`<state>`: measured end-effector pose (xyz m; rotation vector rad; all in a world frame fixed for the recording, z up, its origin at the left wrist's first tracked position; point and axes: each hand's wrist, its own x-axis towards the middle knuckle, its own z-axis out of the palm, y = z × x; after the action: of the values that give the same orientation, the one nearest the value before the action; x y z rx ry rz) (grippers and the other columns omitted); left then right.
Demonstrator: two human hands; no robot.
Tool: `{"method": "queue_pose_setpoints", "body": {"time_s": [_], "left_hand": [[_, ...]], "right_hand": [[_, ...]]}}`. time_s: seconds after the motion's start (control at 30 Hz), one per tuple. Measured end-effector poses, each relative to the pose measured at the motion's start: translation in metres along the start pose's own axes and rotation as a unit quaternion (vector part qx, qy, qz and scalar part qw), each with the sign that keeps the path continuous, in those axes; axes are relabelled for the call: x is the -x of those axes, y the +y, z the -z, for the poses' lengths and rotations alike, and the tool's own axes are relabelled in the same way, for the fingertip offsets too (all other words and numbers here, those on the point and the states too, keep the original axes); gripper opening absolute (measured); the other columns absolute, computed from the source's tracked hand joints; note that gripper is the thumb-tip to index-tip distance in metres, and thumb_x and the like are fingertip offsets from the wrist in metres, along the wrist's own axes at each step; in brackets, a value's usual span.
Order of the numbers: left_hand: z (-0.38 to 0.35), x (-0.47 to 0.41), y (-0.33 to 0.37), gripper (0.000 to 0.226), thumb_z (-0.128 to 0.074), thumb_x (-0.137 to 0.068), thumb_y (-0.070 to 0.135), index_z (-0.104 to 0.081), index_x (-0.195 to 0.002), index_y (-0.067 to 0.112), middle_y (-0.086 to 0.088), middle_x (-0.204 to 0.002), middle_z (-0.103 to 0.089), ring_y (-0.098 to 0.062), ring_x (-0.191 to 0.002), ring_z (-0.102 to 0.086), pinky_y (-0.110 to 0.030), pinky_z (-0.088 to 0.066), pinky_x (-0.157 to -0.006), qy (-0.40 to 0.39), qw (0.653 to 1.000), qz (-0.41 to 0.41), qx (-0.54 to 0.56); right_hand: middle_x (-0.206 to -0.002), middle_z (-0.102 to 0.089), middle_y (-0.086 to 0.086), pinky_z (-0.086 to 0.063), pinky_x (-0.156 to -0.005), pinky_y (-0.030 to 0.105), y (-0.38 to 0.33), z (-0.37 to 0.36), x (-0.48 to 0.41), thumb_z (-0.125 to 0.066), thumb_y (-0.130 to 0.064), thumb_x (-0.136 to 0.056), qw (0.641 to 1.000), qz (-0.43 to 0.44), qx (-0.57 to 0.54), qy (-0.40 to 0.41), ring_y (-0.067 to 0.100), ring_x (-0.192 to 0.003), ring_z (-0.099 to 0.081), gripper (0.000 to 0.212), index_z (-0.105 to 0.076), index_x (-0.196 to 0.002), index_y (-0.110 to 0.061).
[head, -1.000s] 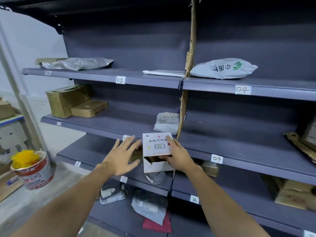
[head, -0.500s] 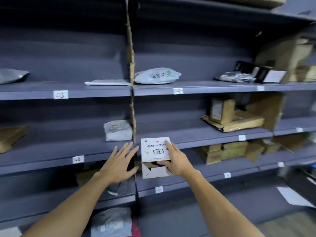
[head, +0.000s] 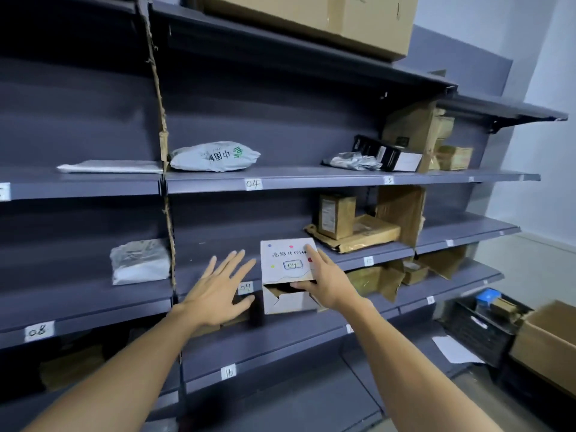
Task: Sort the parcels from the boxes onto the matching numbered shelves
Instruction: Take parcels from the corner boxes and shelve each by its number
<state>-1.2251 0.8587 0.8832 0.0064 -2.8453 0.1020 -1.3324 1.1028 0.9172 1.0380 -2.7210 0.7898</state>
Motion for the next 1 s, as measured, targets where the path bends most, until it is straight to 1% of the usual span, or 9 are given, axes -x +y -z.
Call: {"method": "queue_pose_setpoints", "body": {"time_s": [0.3, 0.47, 0.6, 0.67, 0.73, 0.8, 0.87, 0.93, 1.0], "left_hand": [[0.084, -0.079, -0.015, 0.096, -0.006, -0.075, 0.074, 0.004, -0.159, 0.030, 0.001, -0.167, 0.010, -0.014, -0.153, 0.013, -0.043, 0.009, -0.124, 0.075, 0.994, 0.047, -0.061], [0.109, -0.108, -0.026, 0.094, -0.006, -0.078, 0.074, 0.007, -0.159, 0.029, 0.001, -0.166, 0.016, -0.012, -0.152, 0.017, -0.043, 0.010, -0.124, 0.083, 0.989, 0.071, -0.101], [0.116, -0.135, -0.038, 0.092, -0.008, -0.079, 0.074, 0.004, -0.159, 0.031, 0.001, -0.167, 0.013, -0.011, -0.151, 0.017, -0.042, 0.012, -0.123, 0.092, 0.987, 0.075, -0.105], [0.116, -0.146, -0.042, 0.093, -0.006, -0.078, 0.074, 0.003, -0.159, 0.030, 0.002, -0.167, 0.013, -0.011, -0.151, 0.018, -0.043, 0.011, -0.123, 0.093, 0.987, 0.071, -0.110], [0.114, -0.156, -0.048, 0.093, -0.006, -0.078, 0.074, 0.002, -0.159, 0.029, 0.002, -0.167, 0.012, -0.012, -0.152, 0.016, -0.044, 0.010, -0.123, 0.093, 0.987, 0.062, -0.112], [0.114, -0.166, -0.055, 0.093, -0.007, -0.079, 0.074, 0.001, -0.160, 0.029, 0.002, -0.167, 0.010, -0.013, -0.153, 0.013, -0.045, 0.009, -0.124, 0.096, 0.987, 0.055, -0.112], [0.114, -0.176, -0.063, 0.093, -0.007, -0.078, 0.073, 0.000, -0.160, 0.029, 0.002, -0.168, 0.008, -0.014, -0.153, 0.010, -0.045, 0.008, -0.124, 0.091, 0.988, 0.052, -0.111], [0.114, -0.188, -0.070, 0.094, -0.008, -0.078, 0.072, 0.000, -0.160, 0.028, 0.001, -0.168, 0.004, -0.014, -0.154, 0.008, -0.046, 0.007, -0.124, 0.104, 0.988, 0.052, -0.102], [0.112, -0.196, -0.077, 0.094, -0.006, -0.078, 0.072, 0.001, -0.160, 0.027, 0.001, -0.168, 0.002, -0.014, -0.154, 0.007, -0.045, 0.009, -0.123, 0.093, 0.990, 0.046, -0.100]], "right_hand": [[-0.149, -0.040, 0.009, -0.040, -0.105, 0.045, -0.013, 0.103, -0.095, -0.074, -0.039, -0.089, 0.994, 0.094, -0.011, 0.063, 0.031, -0.133, -0.045, 0.087, -0.023, -0.154, -0.011], [-0.146, -0.045, 0.007, -0.036, -0.102, 0.031, -0.013, 0.136, -0.147, -0.072, -0.044, -0.090, 0.993, 0.114, -0.014, 0.041, 0.028, -0.134, -0.044, 0.082, -0.031, -0.152, -0.009], [-0.101, -0.068, 0.011, -0.043, -0.073, 0.038, -0.010, 0.158, -0.180, -0.062, -0.038, -0.098, 0.993, 0.098, -0.041, 0.058, 0.034, -0.097, -0.062, 0.035, -0.065, -0.109, -0.005], [-0.069, -0.059, 0.005, -0.036, -0.058, 0.033, -0.007, 0.162, -0.190, -0.059, -0.032, -0.100, 0.991, 0.110, -0.040, 0.061, 0.030, -0.070, -0.053, 0.030, -0.058, -0.076, -0.015], [-0.059, -0.048, -0.001, -0.032, -0.054, 0.029, -0.009, 0.167, -0.195, -0.058, -0.029, -0.101, 0.987, 0.140, -0.004, 0.076, 0.023, -0.060, -0.043, 0.037, -0.049, -0.067, -0.020], [-0.065, -0.055, 0.001, -0.036, -0.057, 0.027, -0.017, 0.174, -0.202, -0.057, -0.029, -0.102, 0.983, 0.155, 0.015, 0.097, 0.022, -0.063, -0.048, 0.026, -0.061, -0.080, -0.015], [-0.094, -0.069, 0.009, -0.047, -0.076, 0.033, -0.021, 0.179, -0.215, -0.059, -0.029, -0.101, 0.980, 0.168, 0.026, 0.107, 0.029, -0.088, -0.060, 0.025, -0.067, -0.107, -0.007], [-0.128, -0.061, 0.014, -0.043, -0.096, 0.035, -0.021, 0.177, -0.228, -0.063, -0.030, -0.098, 0.980, 0.156, 0.057, 0.110, 0.032, -0.118, -0.055, 0.041, -0.059, -0.129, -0.005], [-0.131, -0.053, 0.012, -0.040, -0.091, 0.033, -0.022, 0.164, -0.237, -0.068, -0.029, -0.095, 0.983, 0.131, 0.047, 0.119, 0.032, -0.118, -0.052, 0.047, -0.050, -0.133, -0.007]]}}
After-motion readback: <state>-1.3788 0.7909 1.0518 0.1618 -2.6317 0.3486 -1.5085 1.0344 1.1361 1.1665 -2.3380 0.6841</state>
